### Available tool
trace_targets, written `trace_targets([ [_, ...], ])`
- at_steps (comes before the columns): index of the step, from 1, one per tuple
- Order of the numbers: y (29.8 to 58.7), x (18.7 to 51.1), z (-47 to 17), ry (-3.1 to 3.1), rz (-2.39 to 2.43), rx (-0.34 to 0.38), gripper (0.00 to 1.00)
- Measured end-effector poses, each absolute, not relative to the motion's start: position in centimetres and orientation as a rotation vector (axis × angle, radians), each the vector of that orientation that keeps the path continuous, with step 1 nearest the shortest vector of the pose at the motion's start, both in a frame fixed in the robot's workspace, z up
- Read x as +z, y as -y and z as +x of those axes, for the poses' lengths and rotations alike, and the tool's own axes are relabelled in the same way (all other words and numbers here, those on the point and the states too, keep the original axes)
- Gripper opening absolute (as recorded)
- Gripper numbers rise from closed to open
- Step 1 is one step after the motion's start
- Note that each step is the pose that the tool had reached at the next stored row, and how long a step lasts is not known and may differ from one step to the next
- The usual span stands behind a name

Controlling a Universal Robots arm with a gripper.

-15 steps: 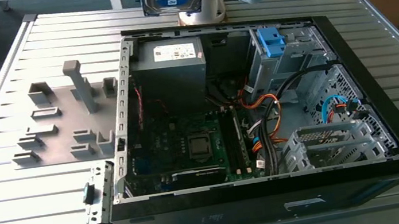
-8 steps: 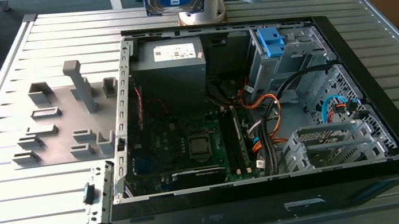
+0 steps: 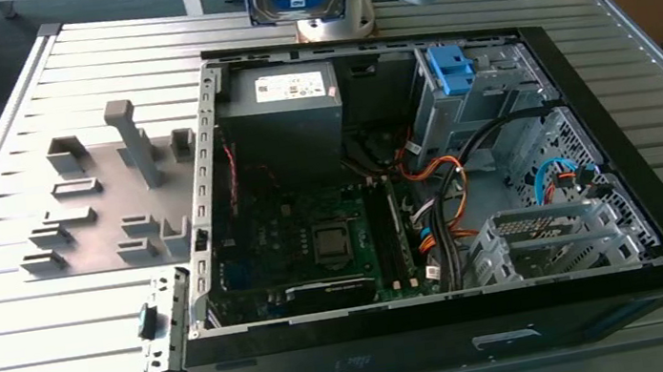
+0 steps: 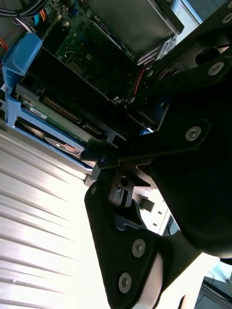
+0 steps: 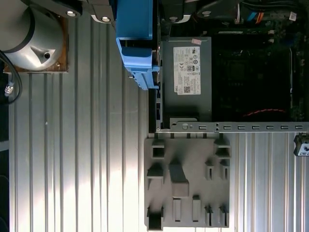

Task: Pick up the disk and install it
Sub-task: 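Pick up the disk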

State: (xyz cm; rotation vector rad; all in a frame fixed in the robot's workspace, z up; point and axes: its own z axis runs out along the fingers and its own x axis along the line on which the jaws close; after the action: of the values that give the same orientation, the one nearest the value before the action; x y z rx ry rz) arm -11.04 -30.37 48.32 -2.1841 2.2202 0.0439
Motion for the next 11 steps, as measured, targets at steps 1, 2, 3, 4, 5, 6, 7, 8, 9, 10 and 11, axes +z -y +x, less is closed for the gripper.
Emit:
trace_targets([
  [1,30.37,48.32,-10.95,-2.220,-2.184,0.044,0.36],
  [2,30.37,48.32,-10.86,-2.220,-2.184,0.044,0.36],
  [3,30.37,48.32,-10.77,-2.220,-2.184,0.044,0.36],
  [4,30.37,48.32,-10.69,-2.220,-2.184,0.044,0.36],
  [5,30.37,48.32,-10.59,-2.220,-2.184,0.044,0.36],
  [6,30.37,48.32,-10.50,-2.220,-2.184,0.044,0.36],
  [7,30.37,48.32,-10.40,-2.220,-2.184,0.044,0.36],
  [8,30.37,48.32,-10.30,-2.220,-2.184,0.044,0.36],
  [9,30.37,48.32,-10.21,-2.220,-2.184,0.044,0.36],
  [10,30.37,48.32,-10.13,-2.220,-2.184,0.044,0.36],
  [11,30.37,48.32,-10.04,-2.220,-2.184,0.044,0.36],
])
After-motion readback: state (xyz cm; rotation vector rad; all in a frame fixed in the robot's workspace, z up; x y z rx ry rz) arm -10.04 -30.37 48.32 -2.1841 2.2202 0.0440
